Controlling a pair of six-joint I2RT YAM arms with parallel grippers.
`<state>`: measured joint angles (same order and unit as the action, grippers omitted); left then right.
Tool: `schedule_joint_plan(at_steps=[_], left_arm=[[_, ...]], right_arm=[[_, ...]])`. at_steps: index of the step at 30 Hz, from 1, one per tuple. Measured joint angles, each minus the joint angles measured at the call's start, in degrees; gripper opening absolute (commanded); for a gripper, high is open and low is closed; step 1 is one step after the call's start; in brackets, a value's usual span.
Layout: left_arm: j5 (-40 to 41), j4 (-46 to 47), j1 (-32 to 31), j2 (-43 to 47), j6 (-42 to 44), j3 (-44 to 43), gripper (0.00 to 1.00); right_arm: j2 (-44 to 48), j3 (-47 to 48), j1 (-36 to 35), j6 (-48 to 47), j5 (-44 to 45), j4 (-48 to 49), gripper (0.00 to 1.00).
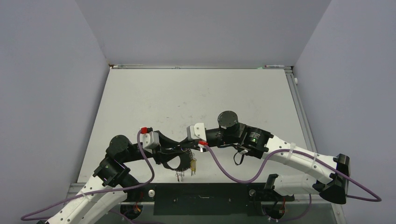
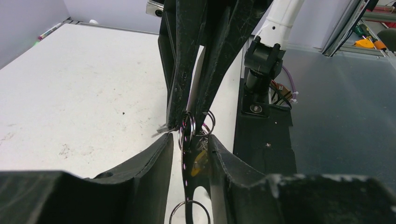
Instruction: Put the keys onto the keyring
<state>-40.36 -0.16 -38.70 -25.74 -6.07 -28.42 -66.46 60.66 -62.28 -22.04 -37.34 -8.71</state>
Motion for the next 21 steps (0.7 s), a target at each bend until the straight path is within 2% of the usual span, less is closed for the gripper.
schedule_joint_plan(at_steps=[12,18,21], left_arm=[[1.6,-0.1,-0.3,0.1,1.0,0.0,0.38],[3.0,-0.3,-0.4,0.1,1.9,0.0,0.52],[4.1,-1.2,-0.6,-0.1,2.4,0.0,0.55]], right_arm=[[0.0,0.0,0.0,0.0,4.1,-0.9,0.05],[0.7,-1.0,0.0,0.3,7.1,-1.3,0.05],[1.7,-2.1,0.0,0.6,8.8,-1.7,0.05]])
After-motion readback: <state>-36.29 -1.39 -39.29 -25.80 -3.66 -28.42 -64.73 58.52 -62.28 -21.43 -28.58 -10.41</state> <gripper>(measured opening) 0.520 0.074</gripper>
